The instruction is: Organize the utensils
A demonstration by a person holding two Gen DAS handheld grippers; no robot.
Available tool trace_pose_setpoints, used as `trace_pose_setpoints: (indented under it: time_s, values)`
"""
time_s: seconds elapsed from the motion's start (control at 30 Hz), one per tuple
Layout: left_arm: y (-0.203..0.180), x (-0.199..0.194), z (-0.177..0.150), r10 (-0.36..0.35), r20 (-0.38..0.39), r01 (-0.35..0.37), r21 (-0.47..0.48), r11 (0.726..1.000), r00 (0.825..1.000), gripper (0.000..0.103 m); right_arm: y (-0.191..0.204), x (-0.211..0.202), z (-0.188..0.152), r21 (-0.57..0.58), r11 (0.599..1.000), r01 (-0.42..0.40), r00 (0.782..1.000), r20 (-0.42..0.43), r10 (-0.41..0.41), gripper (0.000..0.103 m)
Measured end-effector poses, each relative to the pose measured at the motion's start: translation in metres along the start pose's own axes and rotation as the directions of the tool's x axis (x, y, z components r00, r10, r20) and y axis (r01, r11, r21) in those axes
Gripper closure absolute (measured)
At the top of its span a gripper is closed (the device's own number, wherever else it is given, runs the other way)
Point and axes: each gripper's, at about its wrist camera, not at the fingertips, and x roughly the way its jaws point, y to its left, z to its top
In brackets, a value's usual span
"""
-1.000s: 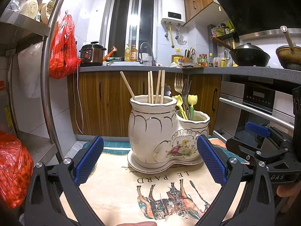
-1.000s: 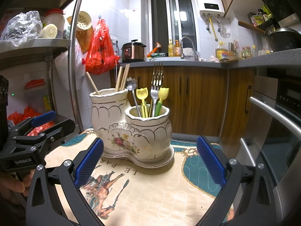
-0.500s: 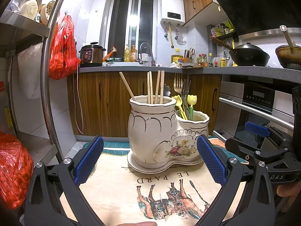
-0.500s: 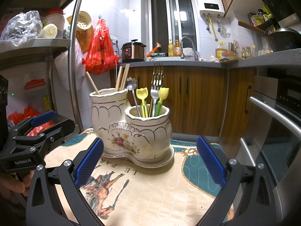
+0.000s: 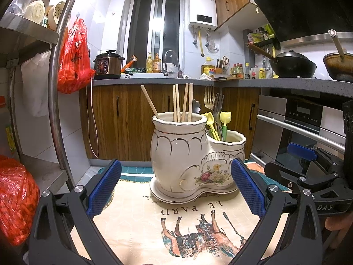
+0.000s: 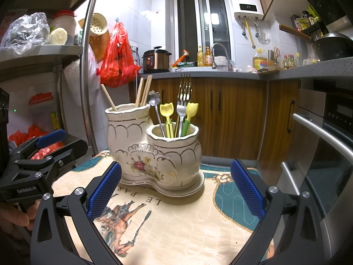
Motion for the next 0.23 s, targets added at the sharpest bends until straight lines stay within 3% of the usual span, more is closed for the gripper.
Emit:
trace_pose_setpoints:
  time_s: [0.23]
  values:
    - [0.0013, -0.0001, 0.0005, 0.0, -0.003, 0.0, 0.004, 1.0, 1.0, 0.005, 0.0002, -0.0006, 0.0, 0.0, 1.0, 0.0, 1.0, 0.0, 0.0, 0.005]
